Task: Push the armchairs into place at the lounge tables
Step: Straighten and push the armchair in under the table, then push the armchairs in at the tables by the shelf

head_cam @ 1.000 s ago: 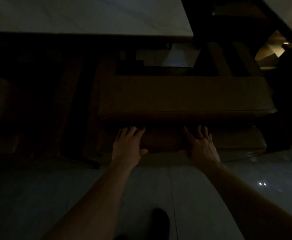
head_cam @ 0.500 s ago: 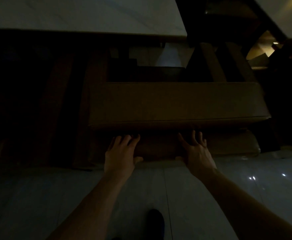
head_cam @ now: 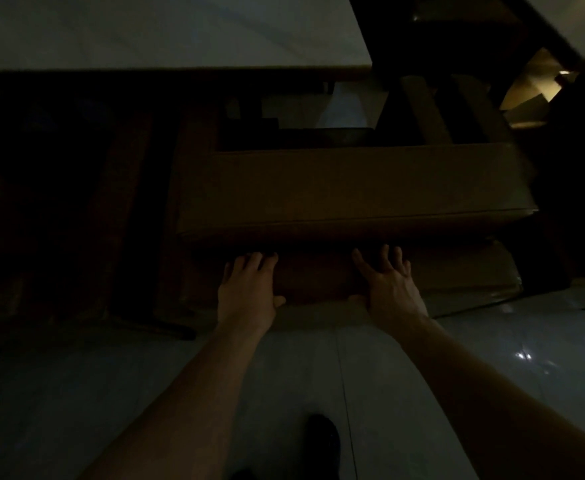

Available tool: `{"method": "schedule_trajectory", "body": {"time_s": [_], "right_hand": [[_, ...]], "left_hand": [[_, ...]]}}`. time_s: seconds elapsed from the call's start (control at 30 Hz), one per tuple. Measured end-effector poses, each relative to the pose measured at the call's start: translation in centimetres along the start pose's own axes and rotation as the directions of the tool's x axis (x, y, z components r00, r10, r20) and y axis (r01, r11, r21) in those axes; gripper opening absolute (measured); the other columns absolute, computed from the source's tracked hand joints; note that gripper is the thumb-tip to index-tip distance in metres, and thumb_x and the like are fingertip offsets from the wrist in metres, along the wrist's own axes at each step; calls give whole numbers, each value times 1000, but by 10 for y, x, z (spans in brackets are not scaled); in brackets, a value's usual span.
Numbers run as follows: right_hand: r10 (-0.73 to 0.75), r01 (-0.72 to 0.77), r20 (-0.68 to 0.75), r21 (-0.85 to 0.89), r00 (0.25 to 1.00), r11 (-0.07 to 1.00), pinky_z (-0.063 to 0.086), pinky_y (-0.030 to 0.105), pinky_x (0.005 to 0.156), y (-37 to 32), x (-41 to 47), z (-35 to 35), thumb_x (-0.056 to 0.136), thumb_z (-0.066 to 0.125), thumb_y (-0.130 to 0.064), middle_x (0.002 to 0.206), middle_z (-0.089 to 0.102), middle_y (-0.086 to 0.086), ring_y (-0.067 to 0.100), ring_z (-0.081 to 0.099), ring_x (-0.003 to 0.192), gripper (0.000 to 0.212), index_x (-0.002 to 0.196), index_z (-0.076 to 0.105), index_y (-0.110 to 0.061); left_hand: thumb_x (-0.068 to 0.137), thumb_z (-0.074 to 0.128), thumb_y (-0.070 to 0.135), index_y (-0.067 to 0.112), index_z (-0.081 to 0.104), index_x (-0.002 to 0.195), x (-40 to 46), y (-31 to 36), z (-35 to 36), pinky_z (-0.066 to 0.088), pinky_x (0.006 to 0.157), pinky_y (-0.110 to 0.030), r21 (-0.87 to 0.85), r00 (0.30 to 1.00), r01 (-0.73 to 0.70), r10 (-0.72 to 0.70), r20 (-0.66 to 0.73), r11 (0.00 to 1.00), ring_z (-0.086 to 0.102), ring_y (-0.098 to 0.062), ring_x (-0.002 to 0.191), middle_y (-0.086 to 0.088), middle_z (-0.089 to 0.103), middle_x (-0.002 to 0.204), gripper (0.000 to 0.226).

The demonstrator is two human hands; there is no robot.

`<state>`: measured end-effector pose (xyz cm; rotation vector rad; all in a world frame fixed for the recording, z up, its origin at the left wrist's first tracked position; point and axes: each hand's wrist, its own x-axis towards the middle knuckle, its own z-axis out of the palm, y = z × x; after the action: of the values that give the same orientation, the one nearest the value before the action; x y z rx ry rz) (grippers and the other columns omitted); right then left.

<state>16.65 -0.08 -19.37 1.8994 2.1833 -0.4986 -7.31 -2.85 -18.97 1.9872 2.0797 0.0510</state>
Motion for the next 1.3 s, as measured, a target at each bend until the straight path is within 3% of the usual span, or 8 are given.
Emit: {"method": "schedule_trajectory", "body": {"time_s": [0.37, 0.6, 0.83, 0.97, 1.03, 1.1, 1.2, 1.3], "right_hand": [[-31, 39, 72, -117, 997, 992, 15, 56, 121, 2, 7, -9, 93, 45, -61, 162, -2, 26, 50, -2, 147, 86, 155, -9, -33], [-36, 61, 132, -186, 991, 981, 22, 56, 118, 0, 12, -17, 93, 43, -64, 161, 2, 27, 52, 5, 146, 87, 155, -8, -32], [-10, 42, 186, -171, 982, 984, 19, 56, 119, -2, 14, -24, 92, 46, -63, 162, -1, 24, 51, 1, 147, 87, 154, -8, -35], [-10, 36, 246, -101, 969, 994, 25, 58, 116, 0, 12, -30, 86, 55, -63, 164, 5, 16, 45, 2, 149, 87, 153, 3, -44], [19, -13, 291, -21, 957, 1000, 41, 51, 108, 2, 5, -50, 85, 58, -63, 160, 25, 8, 36, 24, 146, 73, 147, 23, -48], [34, -44, 296, 27, 955, 999, 51, 41, 94, 5, -8, -73, 86, 58, -61, 142, 49, 0, 25, 50, 127, 57, 138, 43, -43], [45, -67, 210, 97, 977, 993, 50, 34, 86, 18, -31, -106, 84, 56, -65, 133, 55, -5, 20, 56, 118, 57, 134, 48, -40], [88, -111, 171, 129, 981, 985, 52, 38, 91, 35, -54, -137, 78, 50, -66, 132, 56, -3, 23, 56, 120, 64, 135, 48, -36]], "left_hand": [[81, 75, 39, 29, 34, 146, 10, 14, -14, 35, 108, -44, 15, 989, 86, -87, 118, 996, 35, -26, 133, 1, 37, 149, 78], [84, 72, 38, 33, 29, 150, 15, 13, -18, 29, 112, -43, 12, 973, 140, -140, 184, 990, 25, -25, 141, 3, 29, 155, 79], [85, 72, 36, 34, 27, 150, 15, 10, -20, 23, 116, -44, -38, 964, 154, -142, 224, 987, 19, -25, 144, 5, 25, 158, 79], [89, 67, 39, 34, 20, 153, 13, 6, -24, 20, 117, -42, -49, 950, 124, -105, 293, 991, 13, -27, 148, 2, 17, 163, 80], [90, 63, 45, 34, 16, 154, 13, 5, -33, 21, 117, -43, -69, 930, 133, -100, 353, 989, 11, -28, 148, 2, 12, 164, 80], [88, 60, 55, 33, 18, 154, 16, 8, -46, 28, 115, -43, -75, 911, 124, -84, 404, 989, 18, -28, 147, 1, 15, 163, 81], [87, 52, 66, 30, 30, 149, 19, 32, -73, 36, 109, -43, -102, 904, 89, -38, 426, 991, 35, -24, 139, 0, 32, 155, 76], [85, 51, 69, 32, 30, 149, 16, 74, -93, 38, 107, -43, -139, 897, -7, 68, 436, 990, 36, -22, 137, 3, 34, 153, 77]]}}
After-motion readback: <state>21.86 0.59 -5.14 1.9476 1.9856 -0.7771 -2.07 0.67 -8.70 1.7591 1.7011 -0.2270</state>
